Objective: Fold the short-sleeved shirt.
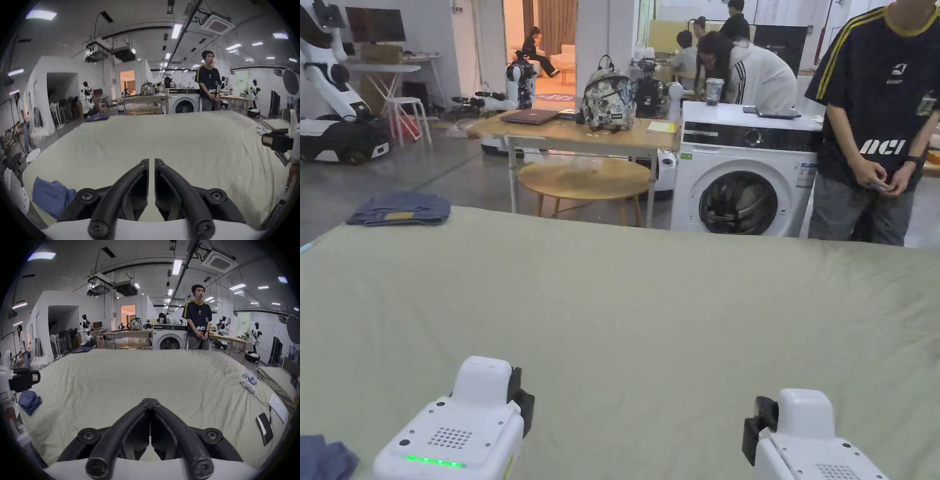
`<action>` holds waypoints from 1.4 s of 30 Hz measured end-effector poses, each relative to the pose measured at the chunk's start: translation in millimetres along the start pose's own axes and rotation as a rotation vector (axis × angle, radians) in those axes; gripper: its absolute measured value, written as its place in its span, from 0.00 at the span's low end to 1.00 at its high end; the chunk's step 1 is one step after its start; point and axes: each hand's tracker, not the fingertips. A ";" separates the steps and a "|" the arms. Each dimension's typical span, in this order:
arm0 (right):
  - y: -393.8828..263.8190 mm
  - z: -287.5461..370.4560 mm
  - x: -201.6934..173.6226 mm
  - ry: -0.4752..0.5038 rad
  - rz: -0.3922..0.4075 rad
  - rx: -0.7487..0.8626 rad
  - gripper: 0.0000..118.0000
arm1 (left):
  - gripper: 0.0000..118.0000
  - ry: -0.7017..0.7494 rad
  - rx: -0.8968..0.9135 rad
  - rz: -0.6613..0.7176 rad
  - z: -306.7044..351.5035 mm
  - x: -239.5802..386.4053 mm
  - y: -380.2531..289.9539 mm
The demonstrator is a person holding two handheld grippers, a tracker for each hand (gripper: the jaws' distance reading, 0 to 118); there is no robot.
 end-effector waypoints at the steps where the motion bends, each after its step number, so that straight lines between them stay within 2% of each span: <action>1: -0.9 -0.9 1.4 -0.005 -0.002 0.009 0.00 | 0.00 0.002 0.009 0.009 -0.5 5.4 0.1; 5: -1.4 -2.6 6.8 -0.022 0.022 0.059 0.00 | 0.00 0.038 0.073 0.032 -0.6 24.1 2.5; 9: 1.3 3.3 12.8 -0.029 -0.004 0.106 0.00 | 0.00 0.045 0.149 0.064 4.9 32.8 9.7; 22: 2.5 8.1 4.7 -0.030 -0.022 0.157 0.00 | 0.00 0.055 0.183 0.069 10.3 33.4 15.6; 32: 4.5 8.4 -3.7 -0.021 0.012 0.169 0.00 | 0.00 0.009 0.168 0.101 10.1 23.5 17.7; 34: 4.3 7.9 -3.8 -0.023 0.011 0.168 0.09 | 0.04 0.017 0.171 0.097 10.2 23.5 18.3; 36: 2.4 7.9 -2.1 -0.027 0.007 0.171 0.30 | 0.13 0.003 0.179 0.108 10.7 23.0 19.1; 38: 1.1 8.5 -1.2 -0.039 0.003 0.181 0.33 | 0.15 -0.001 0.184 0.104 10.6 23.3 19.7; 39: 0.9 8.6 -0.6 -0.040 0.007 0.184 0.41 | 0.18 0.002 0.186 0.101 10.2 24.0 20.4; 41: 0.8 9.0 0.2 -0.046 0.016 0.194 0.64 | 0.27 0.018 0.184 0.095 8.5 24.9 22.3; 42: 1.1 9.0 0.5 -0.052 0.017 0.197 0.67 | 0.32 0.024 0.186 0.094 8.5 24.2 21.9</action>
